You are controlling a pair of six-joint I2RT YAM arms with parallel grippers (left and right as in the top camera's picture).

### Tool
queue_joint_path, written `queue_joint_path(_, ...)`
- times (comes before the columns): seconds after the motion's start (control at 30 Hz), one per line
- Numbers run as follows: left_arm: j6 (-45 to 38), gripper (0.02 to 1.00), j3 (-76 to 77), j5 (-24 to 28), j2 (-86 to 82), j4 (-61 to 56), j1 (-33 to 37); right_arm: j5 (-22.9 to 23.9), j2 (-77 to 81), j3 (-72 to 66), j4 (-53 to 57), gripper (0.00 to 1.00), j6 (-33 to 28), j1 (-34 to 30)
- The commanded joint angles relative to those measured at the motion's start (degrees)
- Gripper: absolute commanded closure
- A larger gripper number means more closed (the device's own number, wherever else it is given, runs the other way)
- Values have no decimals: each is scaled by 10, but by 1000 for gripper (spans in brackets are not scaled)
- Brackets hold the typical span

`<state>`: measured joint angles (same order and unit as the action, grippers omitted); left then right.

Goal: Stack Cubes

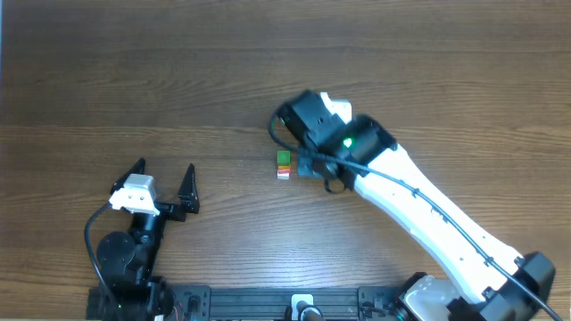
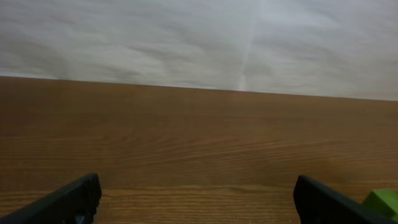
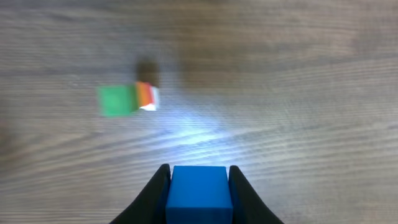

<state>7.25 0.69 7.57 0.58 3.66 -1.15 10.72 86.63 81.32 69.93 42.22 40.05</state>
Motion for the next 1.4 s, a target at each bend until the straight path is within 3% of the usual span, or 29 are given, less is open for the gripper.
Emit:
queue_joint_path(0.03,-8,18,-3,7,-4,0,3,13,72,101,30,989,-8,4)
queue_joint_path(0.5,-8,18,-3,7,-4,0,3,-38,219,201,30,989,-20,20)
queue_joint_path(1.4,-8,18,-3,7,-4,0,3,-49,266,201,27,989,-20,27)
